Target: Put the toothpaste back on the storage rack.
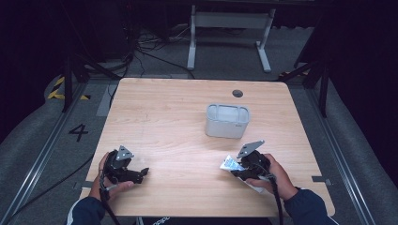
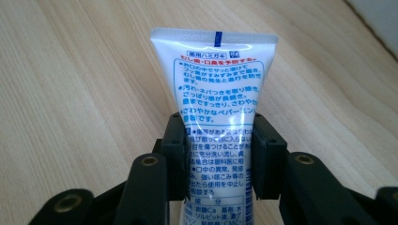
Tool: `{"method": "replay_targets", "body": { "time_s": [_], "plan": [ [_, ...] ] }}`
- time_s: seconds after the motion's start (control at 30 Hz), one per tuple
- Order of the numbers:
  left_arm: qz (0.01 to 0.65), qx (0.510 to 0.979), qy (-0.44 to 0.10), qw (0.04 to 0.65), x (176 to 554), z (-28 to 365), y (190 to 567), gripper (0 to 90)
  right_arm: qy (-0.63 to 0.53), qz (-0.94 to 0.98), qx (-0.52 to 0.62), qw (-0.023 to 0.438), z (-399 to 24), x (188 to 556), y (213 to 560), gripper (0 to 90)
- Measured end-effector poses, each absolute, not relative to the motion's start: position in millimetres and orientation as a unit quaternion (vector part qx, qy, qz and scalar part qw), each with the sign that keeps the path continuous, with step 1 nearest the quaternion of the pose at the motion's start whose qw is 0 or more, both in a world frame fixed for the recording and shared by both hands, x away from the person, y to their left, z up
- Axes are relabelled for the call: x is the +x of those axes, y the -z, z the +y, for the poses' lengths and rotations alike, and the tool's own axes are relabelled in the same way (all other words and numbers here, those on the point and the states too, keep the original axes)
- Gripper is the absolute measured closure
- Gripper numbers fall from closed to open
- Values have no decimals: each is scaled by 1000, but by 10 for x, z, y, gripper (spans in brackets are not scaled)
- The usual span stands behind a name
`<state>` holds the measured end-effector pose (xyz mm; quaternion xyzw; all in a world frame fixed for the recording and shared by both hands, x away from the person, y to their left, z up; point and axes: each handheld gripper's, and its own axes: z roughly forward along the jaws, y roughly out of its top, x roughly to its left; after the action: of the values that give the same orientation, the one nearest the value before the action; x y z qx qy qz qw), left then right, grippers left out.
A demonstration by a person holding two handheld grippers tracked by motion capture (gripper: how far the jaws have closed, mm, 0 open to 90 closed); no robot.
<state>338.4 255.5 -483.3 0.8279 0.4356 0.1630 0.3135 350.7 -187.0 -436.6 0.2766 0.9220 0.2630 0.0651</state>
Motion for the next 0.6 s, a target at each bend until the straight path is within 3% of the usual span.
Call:
{"method": "replay_targets", "body": {
  "time_s": [0.6],
  "plan": [
    [436, 828, -163, 313, 3384, 2555, 4833, 5, -324, 901, 274, 95, -1969, 3496, 4222, 661]
  ]
}}
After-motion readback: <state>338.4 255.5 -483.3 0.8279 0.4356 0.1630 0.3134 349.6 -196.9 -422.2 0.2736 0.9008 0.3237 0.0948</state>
